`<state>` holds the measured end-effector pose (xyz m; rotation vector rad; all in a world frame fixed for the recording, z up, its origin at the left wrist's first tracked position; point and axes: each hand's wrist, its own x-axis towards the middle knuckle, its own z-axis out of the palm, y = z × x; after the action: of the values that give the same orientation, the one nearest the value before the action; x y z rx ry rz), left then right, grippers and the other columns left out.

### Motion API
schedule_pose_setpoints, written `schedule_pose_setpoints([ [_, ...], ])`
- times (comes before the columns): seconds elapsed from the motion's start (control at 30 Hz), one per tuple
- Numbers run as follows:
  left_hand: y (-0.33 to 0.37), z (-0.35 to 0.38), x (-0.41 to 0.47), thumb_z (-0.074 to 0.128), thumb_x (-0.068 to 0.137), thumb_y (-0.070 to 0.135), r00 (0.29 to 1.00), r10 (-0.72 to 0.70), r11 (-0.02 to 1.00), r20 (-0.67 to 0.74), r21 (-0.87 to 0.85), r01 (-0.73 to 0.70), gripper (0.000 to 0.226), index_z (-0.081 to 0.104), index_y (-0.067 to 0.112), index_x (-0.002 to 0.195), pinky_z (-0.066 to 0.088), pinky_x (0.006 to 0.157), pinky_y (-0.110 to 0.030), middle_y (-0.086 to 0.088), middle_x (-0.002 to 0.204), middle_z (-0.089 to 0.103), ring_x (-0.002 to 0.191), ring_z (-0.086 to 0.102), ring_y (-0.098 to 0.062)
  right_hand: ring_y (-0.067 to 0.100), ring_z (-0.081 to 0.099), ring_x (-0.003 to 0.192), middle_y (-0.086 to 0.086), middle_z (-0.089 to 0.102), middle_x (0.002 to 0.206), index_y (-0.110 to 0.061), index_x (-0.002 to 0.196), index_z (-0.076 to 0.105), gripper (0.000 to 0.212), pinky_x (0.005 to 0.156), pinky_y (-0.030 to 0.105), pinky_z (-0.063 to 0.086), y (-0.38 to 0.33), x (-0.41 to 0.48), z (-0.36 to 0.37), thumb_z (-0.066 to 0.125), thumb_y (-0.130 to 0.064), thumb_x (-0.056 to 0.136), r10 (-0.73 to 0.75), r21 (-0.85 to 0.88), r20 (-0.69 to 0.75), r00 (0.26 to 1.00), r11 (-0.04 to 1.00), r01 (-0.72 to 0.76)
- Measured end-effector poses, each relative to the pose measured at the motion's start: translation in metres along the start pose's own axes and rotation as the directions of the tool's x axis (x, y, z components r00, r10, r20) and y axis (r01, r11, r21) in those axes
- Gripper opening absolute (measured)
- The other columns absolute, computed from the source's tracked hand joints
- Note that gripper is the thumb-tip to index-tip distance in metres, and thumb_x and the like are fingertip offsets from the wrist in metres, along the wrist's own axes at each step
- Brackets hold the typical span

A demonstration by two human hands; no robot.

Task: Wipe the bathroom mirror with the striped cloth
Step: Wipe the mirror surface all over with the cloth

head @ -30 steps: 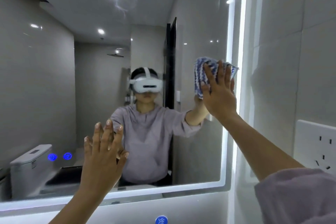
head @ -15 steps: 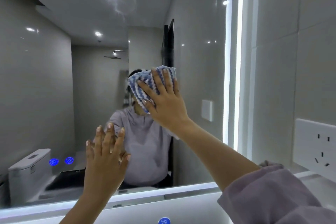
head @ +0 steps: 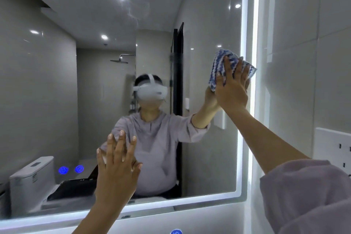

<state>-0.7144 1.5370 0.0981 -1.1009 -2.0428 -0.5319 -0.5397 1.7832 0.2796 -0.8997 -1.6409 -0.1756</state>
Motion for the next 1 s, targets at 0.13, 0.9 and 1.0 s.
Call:
schedule_pose_setpoints([
  [0.13, -0.001, 0.002, 0.0, 0.034, 0.081, 0.042, 1.0, 0.007, 1.0, -0.019, 0.014, -0.007, 0.068, 0.028, 0.013, 0.142, 0.034, 0.098, -0.068, -0.023, 0.15, 0.031, 0.138, 0.027, -0.043, 0.032, -0.008, 0.147, 0.01, -0.004, 0.161, -0.034, 0.151, 0.002, 0.054, 0.118, 0.05, -0.002, -0.028, 0.002, 0.006, 0.021, -0.044, 0.101, 0.106, 0.024, -0.061, 0.992, 0.994, -0.105],
  [0.9, -0.002, 0.004, 0.0, 0.036, 0.081, 0.042, 0.993, 0.029, 0.999, -0.111, 0.026, -0.027, 0.066, 0.03, 0.013, 0.14, 0.037, 0.096, -0.067, -0.023, 0.147, 0.036, 0.135, 0.032, -0.044, 0.03, -0.01, 0.147, 0.005, -0.005, 0.161, -0.034, 0.151, 0.004, 0.057, 0.119, 0.044, -0.005, -0.107, -0.012, 0.008, 0.025, -0.048, 0.1, -0.587, -0.088, 0.086, 0.805, 0.8, 0.593],
  [1.0, -0.003, 0.003, 0.001, 0.035, 0.081, 0.043, 0.993, 0.026, 0.999, -0.116, 0.032, -0.022, 0.066, 0.03, 0.014, 0.14, 0.037, 0.097, -0.067, -0.022, 0.147, 0.036, 0.135, 0.032, -0.044, 0.032, -0.011, 0.146, 0.009, -0.006, 0.161, -0.032, 0.151, 0.002, 0.059, 0.117, 0.042, -0.011, -0.074, 0.006, 0.002, 0.022, -0.05, 0.099, -0.503, -0.093, 0.07, 0.861, 0.857, 0.508],
])
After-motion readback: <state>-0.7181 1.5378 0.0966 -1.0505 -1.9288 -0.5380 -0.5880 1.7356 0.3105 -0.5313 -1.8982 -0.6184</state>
